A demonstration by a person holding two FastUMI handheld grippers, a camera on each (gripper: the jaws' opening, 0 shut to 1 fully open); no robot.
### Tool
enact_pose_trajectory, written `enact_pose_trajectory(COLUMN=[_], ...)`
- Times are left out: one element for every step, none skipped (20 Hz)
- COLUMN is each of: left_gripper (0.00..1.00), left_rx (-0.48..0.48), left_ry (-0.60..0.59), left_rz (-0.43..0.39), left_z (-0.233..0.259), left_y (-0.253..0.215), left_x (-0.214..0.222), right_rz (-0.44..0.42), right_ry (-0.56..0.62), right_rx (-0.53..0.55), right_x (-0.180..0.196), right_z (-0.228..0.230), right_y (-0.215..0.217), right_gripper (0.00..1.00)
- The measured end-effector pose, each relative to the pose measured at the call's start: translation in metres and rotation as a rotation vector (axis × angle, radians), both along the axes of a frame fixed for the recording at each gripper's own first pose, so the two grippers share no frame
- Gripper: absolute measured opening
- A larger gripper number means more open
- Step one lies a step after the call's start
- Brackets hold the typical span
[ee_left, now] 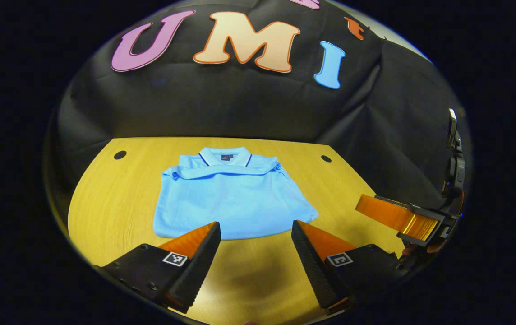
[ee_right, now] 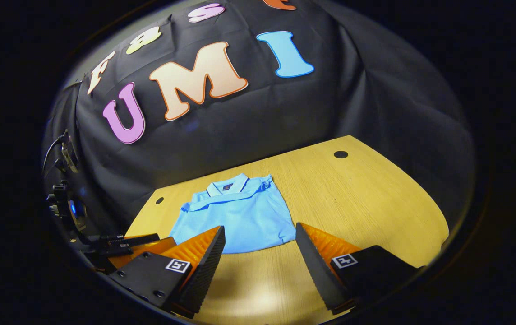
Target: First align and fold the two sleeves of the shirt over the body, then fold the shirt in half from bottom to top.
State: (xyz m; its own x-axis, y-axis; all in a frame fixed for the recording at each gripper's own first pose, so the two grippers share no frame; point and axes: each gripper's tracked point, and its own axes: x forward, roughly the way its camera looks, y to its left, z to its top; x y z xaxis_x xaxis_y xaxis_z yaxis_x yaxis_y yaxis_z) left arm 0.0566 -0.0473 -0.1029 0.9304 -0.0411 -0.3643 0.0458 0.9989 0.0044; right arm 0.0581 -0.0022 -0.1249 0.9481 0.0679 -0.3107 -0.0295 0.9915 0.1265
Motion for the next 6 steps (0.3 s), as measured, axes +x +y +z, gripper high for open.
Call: enact_pose_trajectory(left_gripper=[0.96,0.96,0.96,0.96,0.95,0.95], left_rx=[0.01,0.017,0.022,0.023,0.021,0.019], left_ry=[-0.005,-0.006,-0.008,-0.012,-0.018,-0.019], left_rz=[-0.012,-0.025,-0.035,-0.041,-0.045,-0.049], left_z=[0.0007,0.0001,0.0018,0.0025,0.0039,0.0039], left_y=[-0.0036,-0.0068,-0.0091,-0.0107,-0.0123,-0.0132], left_x=[-0.0012,-0.0028,-0.004,-0.0045,-0.0057,-0.0057], right_rz=[-0.004,-0.006,-0.007,-0.007,-0.009,-0.012], right_ry=[-0.004,-0.009,-0.012,-0.015,-0.019,-0.024], right_rx=[-0.003,-0.001,0.004,0.005,0.001,-0.006], right_x=[-0.0014,-0.0019,-0.0037,-0.0061,-0.0076,-0.0089], right_z=[0.0007,0.0025,0.0044,0.007,0.0074,0.0091], right_y=[-0.0001,0.0003,0.0014,0.0011,-0.0002,-0.0014], right_gripper=[0.98,0.98,0.98,0.98,0.98,0.98])
